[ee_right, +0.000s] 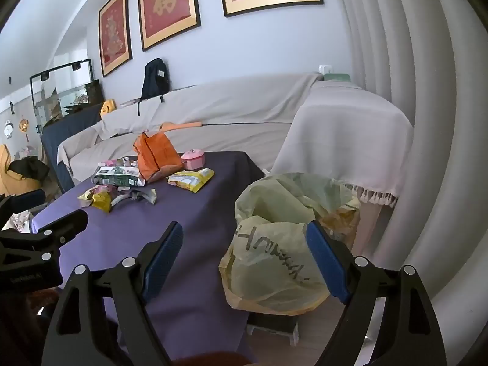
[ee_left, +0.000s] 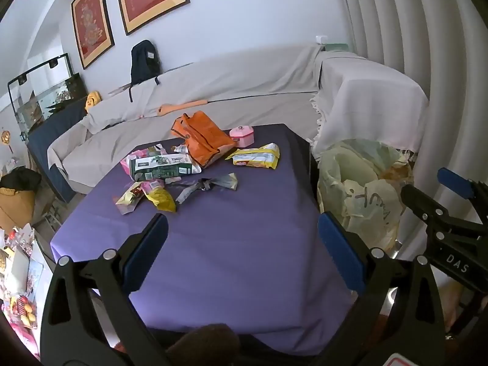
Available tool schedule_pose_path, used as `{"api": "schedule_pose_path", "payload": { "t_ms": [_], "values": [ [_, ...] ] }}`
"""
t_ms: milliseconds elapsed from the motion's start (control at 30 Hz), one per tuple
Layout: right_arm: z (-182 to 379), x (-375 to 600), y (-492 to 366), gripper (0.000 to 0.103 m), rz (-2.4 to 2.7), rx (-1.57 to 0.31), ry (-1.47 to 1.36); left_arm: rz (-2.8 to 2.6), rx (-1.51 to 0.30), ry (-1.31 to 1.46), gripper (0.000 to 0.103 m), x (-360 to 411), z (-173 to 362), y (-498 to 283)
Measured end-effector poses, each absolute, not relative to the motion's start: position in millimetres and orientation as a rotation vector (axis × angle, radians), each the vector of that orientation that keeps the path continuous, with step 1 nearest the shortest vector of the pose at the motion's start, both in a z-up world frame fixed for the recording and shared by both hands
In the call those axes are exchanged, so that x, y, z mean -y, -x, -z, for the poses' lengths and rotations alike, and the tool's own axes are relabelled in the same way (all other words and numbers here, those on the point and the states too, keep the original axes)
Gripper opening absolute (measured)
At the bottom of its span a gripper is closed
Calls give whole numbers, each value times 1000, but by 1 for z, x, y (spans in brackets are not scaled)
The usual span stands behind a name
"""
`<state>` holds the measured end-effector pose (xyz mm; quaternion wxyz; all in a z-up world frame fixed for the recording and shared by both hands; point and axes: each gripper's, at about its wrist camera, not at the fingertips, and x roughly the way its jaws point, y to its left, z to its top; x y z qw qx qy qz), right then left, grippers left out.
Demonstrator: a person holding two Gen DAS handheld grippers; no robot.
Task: Collect trash
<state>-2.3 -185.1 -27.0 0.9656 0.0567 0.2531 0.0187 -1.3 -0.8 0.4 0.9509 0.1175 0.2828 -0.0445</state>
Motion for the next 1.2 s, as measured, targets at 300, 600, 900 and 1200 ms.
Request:
{"api": "schedule_pose_path", "payload": {
  "t_ms": [300, 600, 900, 1200],
  "values": [
    [26, 194, 5, 79, -33, -509, -134, 83, -585, -259, 94, 3, 3, 1],
    [28, 195, 6, 79, -24, -501, -139, 86, -595, -250, 94, 0, 4, 0],
    [27, 195, 5, 79, -22, -503, -136, 84, -607, -245, 94, -1, 7, -2],
    [28, 195, 8, 79, -12, -505, -141, 85, -608, -244, 94, -2, 7, -1]
  ]
}}
